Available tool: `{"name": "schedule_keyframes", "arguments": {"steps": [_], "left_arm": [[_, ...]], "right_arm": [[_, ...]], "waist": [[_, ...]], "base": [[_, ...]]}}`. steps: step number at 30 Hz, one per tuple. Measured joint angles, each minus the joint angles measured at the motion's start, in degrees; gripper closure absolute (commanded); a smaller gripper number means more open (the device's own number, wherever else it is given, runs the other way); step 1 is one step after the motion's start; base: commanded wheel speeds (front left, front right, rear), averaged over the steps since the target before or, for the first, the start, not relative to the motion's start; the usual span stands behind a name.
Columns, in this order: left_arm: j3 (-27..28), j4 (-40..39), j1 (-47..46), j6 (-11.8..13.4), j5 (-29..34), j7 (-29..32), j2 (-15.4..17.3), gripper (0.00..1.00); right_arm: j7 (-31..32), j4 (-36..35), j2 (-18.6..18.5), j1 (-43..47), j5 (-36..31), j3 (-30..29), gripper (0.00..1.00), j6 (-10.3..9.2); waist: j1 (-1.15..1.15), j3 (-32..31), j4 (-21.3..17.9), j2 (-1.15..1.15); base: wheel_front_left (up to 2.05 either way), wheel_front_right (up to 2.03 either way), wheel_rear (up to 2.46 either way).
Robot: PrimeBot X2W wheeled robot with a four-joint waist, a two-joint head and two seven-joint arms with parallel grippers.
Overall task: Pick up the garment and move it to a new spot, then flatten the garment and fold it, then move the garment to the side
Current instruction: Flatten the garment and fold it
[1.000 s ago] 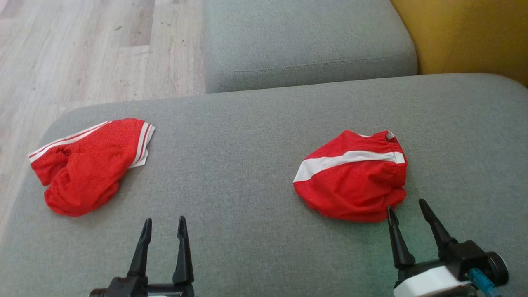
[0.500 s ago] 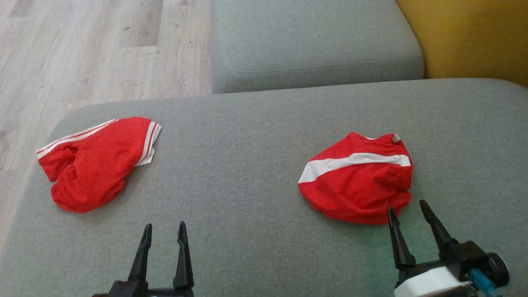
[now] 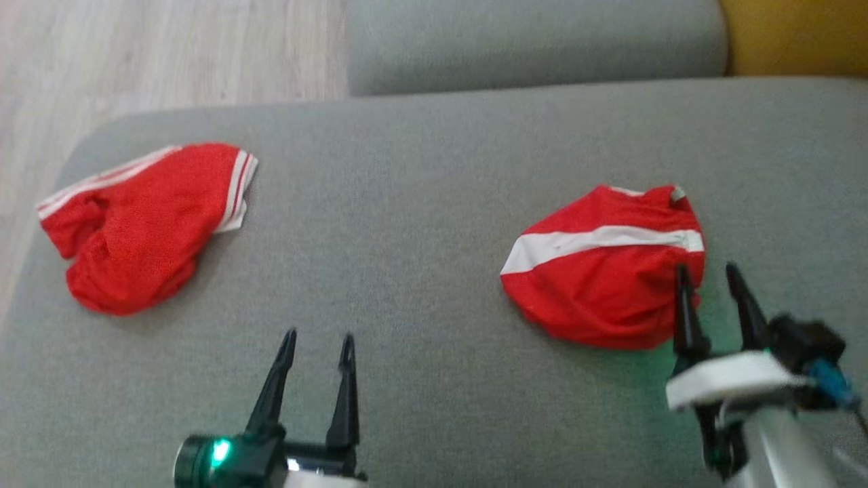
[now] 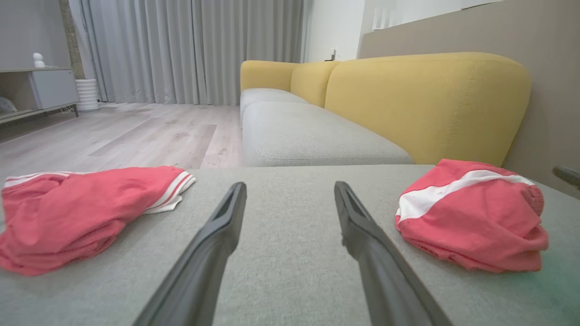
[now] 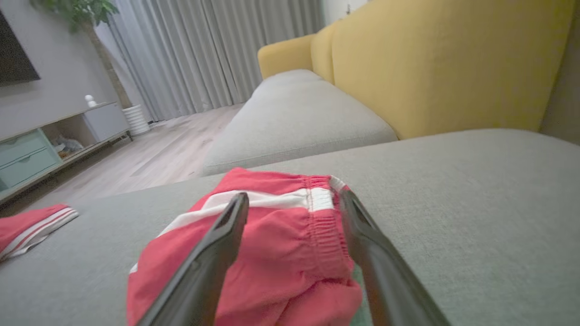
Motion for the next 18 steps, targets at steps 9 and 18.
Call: {"name": "schedule_keyframes", "arguments": {"steps": [9,18], "left_arm": [[-3.02,-0.71,-6.86,0.64,0.26,0.0,-0.03,0.0],[-3.5,-0.53,-7.96,1.6,0.07,0.0,-0.04,0.0]], "right_arm": [[0.0,15.13,-5.9,-15.74,14.47,4.17,0.0,0.0],[0.01,13.57,-11.58,-17.45,25.85,14.1,1.0,0.0]], "waist": [[0.02,8.33,1.58,0.0],[0.0,9.42,2.47,0.0]], "base": [[0.0,0.0,0.0],[0.0,0.0,0.0]]}}
